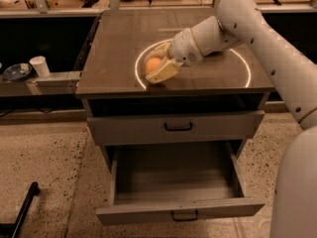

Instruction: Place orange into middle drawer

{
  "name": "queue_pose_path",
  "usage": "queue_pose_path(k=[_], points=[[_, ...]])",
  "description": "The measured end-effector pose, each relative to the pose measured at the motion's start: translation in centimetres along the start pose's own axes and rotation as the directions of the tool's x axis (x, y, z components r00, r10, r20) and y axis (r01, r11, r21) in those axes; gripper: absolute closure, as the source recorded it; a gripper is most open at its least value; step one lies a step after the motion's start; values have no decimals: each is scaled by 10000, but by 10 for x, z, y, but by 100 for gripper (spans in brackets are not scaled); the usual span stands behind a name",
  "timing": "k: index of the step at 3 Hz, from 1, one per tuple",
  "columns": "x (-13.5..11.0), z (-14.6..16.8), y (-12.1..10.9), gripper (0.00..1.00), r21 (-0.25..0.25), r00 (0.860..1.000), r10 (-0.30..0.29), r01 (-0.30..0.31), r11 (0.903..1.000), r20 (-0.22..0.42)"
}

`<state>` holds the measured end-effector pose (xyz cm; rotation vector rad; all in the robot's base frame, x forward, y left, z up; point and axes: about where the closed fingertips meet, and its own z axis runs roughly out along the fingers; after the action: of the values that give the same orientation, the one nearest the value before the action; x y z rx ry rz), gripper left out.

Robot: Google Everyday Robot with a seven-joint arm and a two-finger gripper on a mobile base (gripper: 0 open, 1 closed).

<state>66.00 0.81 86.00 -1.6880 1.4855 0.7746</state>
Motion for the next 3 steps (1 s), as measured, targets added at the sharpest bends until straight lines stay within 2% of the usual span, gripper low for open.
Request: queue_pose_path(k=[1,2,3], points=[[-15,-14,44,100,-302,9894,-1375,1390,9898,461],[12,-30,85,100,307,9930,-1158,1151,9929,242],[44,-27,103,100,404,9986,-534,532,9978,51]])
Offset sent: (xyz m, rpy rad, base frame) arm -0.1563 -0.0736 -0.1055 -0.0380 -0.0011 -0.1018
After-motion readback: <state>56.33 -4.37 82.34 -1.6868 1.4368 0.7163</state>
